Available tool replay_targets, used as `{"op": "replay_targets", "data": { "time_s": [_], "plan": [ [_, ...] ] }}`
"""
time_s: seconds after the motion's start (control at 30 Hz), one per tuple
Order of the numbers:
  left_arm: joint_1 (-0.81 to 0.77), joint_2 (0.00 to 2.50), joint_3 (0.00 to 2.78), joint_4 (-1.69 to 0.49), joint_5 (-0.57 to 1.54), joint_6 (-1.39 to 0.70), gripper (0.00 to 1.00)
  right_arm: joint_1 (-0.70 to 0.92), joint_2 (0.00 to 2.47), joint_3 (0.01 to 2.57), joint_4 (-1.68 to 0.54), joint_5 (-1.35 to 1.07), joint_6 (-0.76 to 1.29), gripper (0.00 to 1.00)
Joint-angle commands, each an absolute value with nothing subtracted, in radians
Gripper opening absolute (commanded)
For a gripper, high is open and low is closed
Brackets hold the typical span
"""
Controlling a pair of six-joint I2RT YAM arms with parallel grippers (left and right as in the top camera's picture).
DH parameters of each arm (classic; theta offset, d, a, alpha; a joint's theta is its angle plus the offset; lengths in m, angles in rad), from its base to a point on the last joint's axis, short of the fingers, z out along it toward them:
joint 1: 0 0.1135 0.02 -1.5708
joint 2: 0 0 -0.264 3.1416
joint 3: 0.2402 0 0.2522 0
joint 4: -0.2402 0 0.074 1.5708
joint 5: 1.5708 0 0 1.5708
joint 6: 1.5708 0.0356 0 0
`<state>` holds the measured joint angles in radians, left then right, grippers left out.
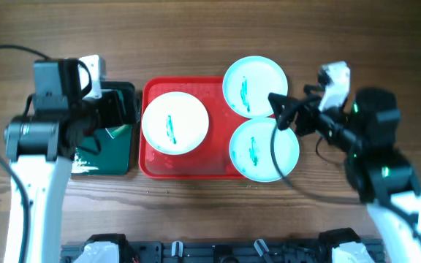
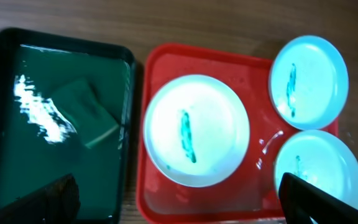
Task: Clean dirty plates on tray and stack at the side
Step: 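Move left gripper over the sponge and right gripper to the white plate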
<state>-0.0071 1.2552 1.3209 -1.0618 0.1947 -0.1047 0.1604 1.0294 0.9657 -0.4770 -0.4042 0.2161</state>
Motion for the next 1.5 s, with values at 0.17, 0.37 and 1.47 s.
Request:
{"op": "replay_targets", "data": {
  "time_s": [0.17, 0.37, 1.47],
  "plan": [
    [-0.004, 1.394, 1.348, -1.069, 0.378, -0.121, 1.00, 0.158, 1.323, 1.168, -0.648, -0.446, 0.159, 1.00],
    [-0.004, 1.402, 1.348, -1.075, 0.378, -0.121, 1.00, 0.158, 1.422, 1.168, -0.657, -0.480, 0.219, 1.00],
    [0.188, 1.539, 1.427, -1.193, -0.051, -0.450, 0.95, 0.590, 1.936, 1.310, -0.457, -0.157, 0.398, 0.49]
  ]
}}
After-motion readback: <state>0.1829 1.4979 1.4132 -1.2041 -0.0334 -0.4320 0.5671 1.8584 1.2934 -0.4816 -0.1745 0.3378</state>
